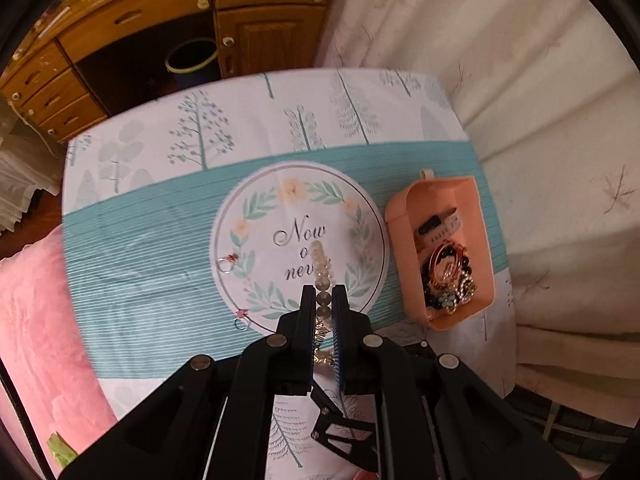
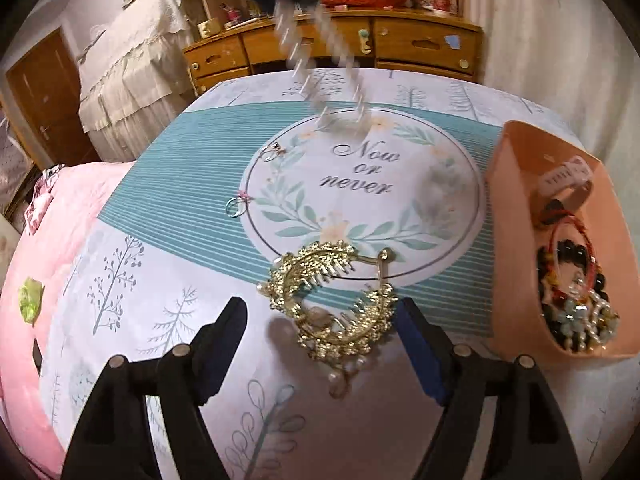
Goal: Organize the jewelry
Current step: 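Carry the pearl and gold bracelets into the peach tray and open both tools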
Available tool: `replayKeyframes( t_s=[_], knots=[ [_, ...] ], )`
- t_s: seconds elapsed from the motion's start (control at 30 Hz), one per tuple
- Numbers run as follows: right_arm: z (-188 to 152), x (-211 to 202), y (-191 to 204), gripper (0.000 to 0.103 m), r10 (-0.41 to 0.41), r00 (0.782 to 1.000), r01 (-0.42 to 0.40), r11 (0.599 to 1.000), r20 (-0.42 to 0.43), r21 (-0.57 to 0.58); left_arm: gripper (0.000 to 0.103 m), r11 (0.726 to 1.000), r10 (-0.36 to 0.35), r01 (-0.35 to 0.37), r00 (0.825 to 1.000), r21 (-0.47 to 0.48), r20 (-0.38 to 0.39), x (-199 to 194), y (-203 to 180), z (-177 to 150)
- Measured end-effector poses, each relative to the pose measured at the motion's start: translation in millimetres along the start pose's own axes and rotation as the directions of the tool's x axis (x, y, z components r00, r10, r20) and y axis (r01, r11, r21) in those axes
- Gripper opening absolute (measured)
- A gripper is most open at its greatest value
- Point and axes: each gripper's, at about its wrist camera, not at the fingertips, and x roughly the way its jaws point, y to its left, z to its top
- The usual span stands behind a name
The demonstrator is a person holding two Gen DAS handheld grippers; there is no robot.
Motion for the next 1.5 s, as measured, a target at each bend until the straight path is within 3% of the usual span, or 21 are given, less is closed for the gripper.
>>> replayKeyframes(
  t_s=[0.3, 0.37, 0.63, 0.83, 1.13, 1.5],
  knots=[
    [2.4, 7.1, 3.1, 0.074, -0.068, 0.998, 0.068, 0.994, 0.003, -0.082, 0.005, 0.998, 0.041, -0.039, 0.998, -0.042, 0.053, -35.0, 12.9, -5.8],
    [2.6, 7.4, 3.4, 0.070, -0.075, 0.997, 0.077, 0.991, 0.018, -0.112, 0.005, 0.998, 0.046, -0.043, 0.998, -0.049, 0.054, -39.6, 13.9, -7.7],
    [5.2, 5.5, -1.5, 0.069, -0.043, 0.999, 0.041, 0.989, -0.012, -0.143, 0.005, 0.999, 0.041, -0.039, 0.996, -0.033, 0.073, -55.3, 0.7, -6.1],
    [7.8, -19.0, -14.1, 0.069, 0.023, 1.000, -0.023, 0.999, 0.001, -0.044, 0.005, 0.999, 0.005, -0.009, 0.996, 0.041, 0.094, -64.1, -26.8, 0.9],
    [20.2, -93.1, -42.2, 0.070, 0.027, 0.988, -0.043, 0.994, 0.150, 0.102, 0.005, 0.986, -0.079, 0.066, 0.994, 0.153, 0.079, -50.6, -79.3, 16.1],
    [30.9, -128.2, -94.5, 0.070, -0.132, 0.969, 0.093, 0.978, 0.210, 0.186, 0.006, 0.949, -0.148, 0.138, 0.989, 0.282, 0.015, -12.1, -133.7, 38.3]
  ],
)
